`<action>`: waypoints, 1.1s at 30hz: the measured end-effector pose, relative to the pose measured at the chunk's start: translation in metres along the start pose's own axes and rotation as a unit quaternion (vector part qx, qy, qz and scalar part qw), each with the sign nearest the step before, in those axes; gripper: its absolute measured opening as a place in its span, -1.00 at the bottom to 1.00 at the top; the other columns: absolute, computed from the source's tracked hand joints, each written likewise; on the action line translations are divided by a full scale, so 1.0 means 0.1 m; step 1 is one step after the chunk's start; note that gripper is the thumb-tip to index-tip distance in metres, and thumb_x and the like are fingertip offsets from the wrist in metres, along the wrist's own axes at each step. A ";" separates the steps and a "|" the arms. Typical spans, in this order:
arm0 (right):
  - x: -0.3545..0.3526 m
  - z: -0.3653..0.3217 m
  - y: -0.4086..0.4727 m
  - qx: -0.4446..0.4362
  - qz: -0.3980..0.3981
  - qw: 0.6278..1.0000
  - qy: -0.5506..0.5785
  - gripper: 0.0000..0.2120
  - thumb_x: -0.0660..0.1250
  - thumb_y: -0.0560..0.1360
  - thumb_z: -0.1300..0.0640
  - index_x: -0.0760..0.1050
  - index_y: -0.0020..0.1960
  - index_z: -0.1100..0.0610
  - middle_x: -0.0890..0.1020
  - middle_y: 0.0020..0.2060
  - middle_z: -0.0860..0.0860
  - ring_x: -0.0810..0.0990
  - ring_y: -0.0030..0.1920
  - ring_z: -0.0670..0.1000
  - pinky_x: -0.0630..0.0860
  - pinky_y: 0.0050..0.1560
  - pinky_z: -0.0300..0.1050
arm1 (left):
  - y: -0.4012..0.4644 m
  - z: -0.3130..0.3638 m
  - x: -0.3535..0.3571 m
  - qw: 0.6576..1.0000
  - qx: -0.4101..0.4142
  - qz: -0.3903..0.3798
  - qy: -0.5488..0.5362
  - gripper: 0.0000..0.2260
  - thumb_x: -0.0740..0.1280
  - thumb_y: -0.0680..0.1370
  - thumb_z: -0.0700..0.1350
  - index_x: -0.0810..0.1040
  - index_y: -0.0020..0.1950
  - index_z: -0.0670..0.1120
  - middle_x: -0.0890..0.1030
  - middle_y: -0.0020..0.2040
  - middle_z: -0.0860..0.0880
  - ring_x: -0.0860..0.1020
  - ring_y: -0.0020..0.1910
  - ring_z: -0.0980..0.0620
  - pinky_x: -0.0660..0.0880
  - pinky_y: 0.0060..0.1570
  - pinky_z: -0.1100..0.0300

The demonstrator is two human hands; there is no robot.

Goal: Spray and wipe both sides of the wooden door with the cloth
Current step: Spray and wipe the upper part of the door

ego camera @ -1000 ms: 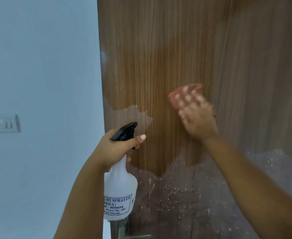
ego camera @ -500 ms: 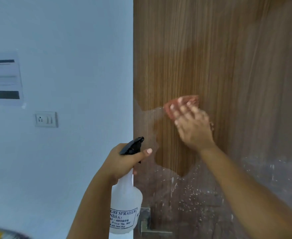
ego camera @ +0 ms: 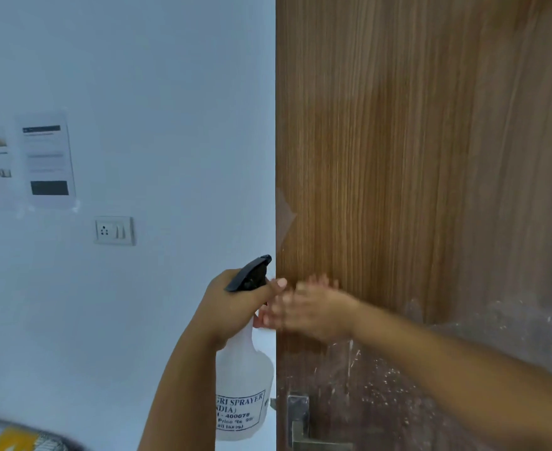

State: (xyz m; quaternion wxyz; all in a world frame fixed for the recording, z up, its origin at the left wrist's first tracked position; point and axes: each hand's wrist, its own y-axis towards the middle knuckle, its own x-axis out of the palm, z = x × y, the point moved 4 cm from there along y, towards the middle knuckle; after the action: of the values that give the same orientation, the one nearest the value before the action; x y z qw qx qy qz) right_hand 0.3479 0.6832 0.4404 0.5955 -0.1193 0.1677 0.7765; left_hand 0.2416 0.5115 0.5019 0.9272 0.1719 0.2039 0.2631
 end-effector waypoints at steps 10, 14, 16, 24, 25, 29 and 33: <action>-1.08 2.21 0.27 0.459 0.155 0.875 0.026 -0.49 0.03 0.65 0.00 0.10 0.59 -0.08 0.10 0.59 0.00 0.25 0.45 0.20 0.26 0.32 0.22 | -0.02 -0.13 -0.01 1.000 -0.015 0.002 0.021 -0.71 0.45 0.50 0.12 0.64 -0.08 -0.12 0.67 -0.14 -0.11 0.61 -0.34 -0.02 0.58 -0.25 0.19; -0.59 1.02 0.38 0.369 0.120 0.922 0.018 -0.35 0.18 0.56 0.12 0.05 0.60 -0.01 0.07 0.59 0.05 0.22 0.48 0.19 0.30 0.23 0.15 | -0.02 -0.12 -0.05 1.000 -0.011 0.002 0.025 -0.74 0.47 0.49 0.09 0.66 -0.09 -0.11 0.68 -0.17 -0.08 0.63 -0.33 -0.04 0.58 -0.24 0.13; -0.26 0.25 0.23 0.249 0.095 0.964 0.023 -0.33 0.30 0.51 0.08 0.11 0.55 0.03 0.13 0.57 0.05 0.24 0.47 0.15 0.32 0.22 0.12 | -0.02 -0.10 -0.01 1.000 -0.003 -0.010 0.006 -0.82 0.49 0.50 0.02 0.67 -0.12 -0.09 0.68 -0.22 -0.05 0.62 -0.30 -0.01 0.57 -0.31 0.17; -0.31 0.96 -1.20 0.625 0.136 0.768 0.034 -0.50 0.06 0.66 0.01 0.14 0.59 0.02 0.13 0.58 0.06 0.26 0.36 0.21 0.30 0.21 0.11 | -0.11 -0.52 0.53 0.992 -0.061 -0.104 0.037 -0.52 0.55 0.38 0.15 0.59 -0.06 -0.25 0.55 -0.30 -0.13 0.57 -0.38 0.11 0.58 -0.28 0.25; -0.29 1.03 -1.50 0.691 0.156 0.704 0.056 -0.51 0.04 0.67 -0.01 0.13 0.59 -0.01 0.13 0.58 0.05 0.26 0.39 0.21 0.24 0.29 0.12 | -0.14 -0.59 0.64 0.987 -0.066 -0.143 0.042 -0.56 0.55 0.38 0.14 0.61 -0.09 -0.24 0.54 -0.33 -0.08 0.56 -0.40 0.13 0.56 -0.28 0.26; -0.16 0.88 -2.01 0.777 0.183 0.600 0.062 -0.53 0.02 0.69 -0.04 0.14 0.59 -0.03 0.17 0.58 0.04 0.28 0.43 0.17 0.15 0.42 0.07 | -0.20 -0.88 1.01 0.973 -0.080 -0.211 0.051 -0.66 0.58 0.40 0.07 0.61 -0.19 -0.19 0.57 -0.37 0.02 0.56 -0.35 0.08 0.52 -0.25 0.24; 0.03 0.42 -1.91 0.824 0.205 0.520 0.092 -0.52 0.03 0.69 -0.02 0.15 0.59 0.00 0.19 0.57 0.06 0.29 0.41 0.17 0.16 0.43 0.06 | -0.17 -0.97 1.23 0.970 -0.102 -0.221 0.008 -0.65 0.57 0.43 -0.03 0.60 -0.04 -0.29 0.55 -0.38 0.02 0.54 -0.41 0.15 0.49 -0.35 0.31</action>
State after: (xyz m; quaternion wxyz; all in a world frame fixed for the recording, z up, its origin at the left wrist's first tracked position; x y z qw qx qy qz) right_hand 0.5319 0.7472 0.4554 0.2333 0.3916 0.8062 0.3773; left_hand 0.2991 0.5876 0.3758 0.9732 0.0252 0.2168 0.0722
